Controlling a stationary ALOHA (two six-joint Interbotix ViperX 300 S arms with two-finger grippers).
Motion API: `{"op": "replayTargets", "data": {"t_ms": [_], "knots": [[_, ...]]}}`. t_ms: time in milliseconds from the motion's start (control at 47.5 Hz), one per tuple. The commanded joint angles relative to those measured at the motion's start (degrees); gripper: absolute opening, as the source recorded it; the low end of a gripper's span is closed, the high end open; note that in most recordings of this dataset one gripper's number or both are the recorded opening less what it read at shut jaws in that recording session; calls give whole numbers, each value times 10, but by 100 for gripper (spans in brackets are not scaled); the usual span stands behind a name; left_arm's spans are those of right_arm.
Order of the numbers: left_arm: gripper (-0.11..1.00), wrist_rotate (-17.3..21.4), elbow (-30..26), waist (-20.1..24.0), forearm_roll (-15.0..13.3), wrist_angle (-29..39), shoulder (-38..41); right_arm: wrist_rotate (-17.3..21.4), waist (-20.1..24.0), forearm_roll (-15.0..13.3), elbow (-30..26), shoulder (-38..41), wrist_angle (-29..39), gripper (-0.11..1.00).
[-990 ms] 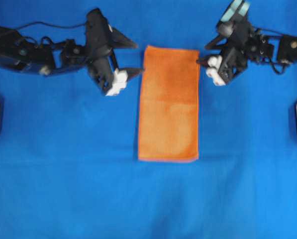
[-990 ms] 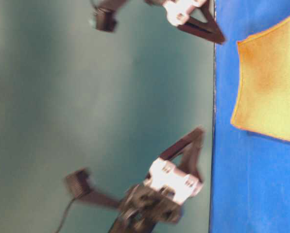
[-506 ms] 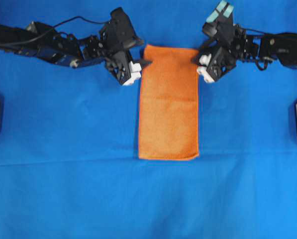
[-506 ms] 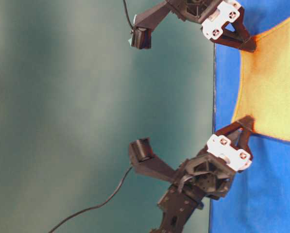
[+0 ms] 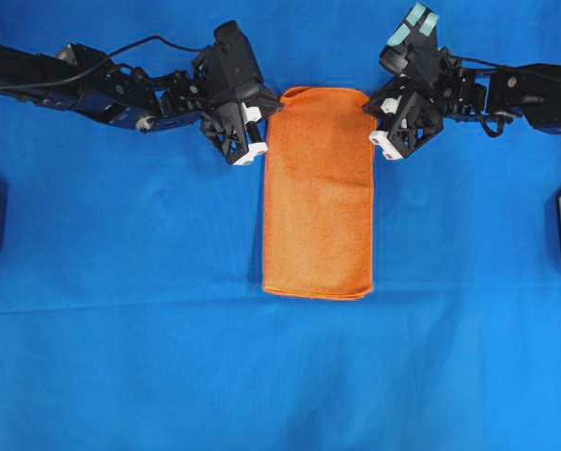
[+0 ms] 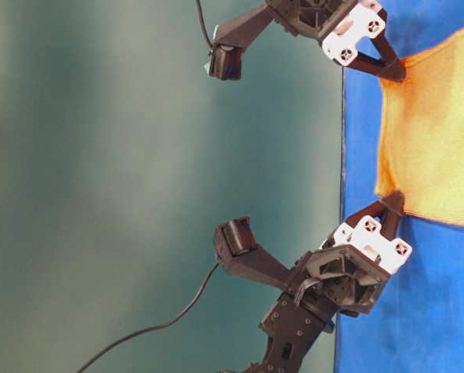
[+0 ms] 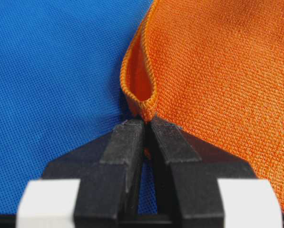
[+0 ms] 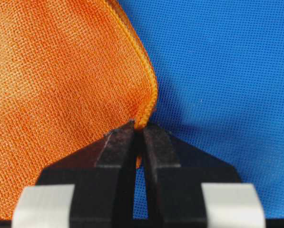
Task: Fold the orange towel.
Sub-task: 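Pull the top corners down toward the bottom edge, folding the strip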
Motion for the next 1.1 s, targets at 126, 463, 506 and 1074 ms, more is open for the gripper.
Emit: {"op": "replayTargets", "data": {"t_ms": [126, 463, 506, 1074], "knots": [[1, 3, -1, 4, 0, 7, -45, -2, 2, -2, -14, -25, 7, 3], [1, 23, 5, 8, 0, 21, -86, -15, -4, -5, -25, -62, 32, 3], [1, 23, 5, 8, -1, 26, -86, -17, -4, -5, -27, -62, 33, 3], [1, 22, 62, -66, -1, 33, -167, -8, 83, 0, -6, -150, 105, 3]]}}
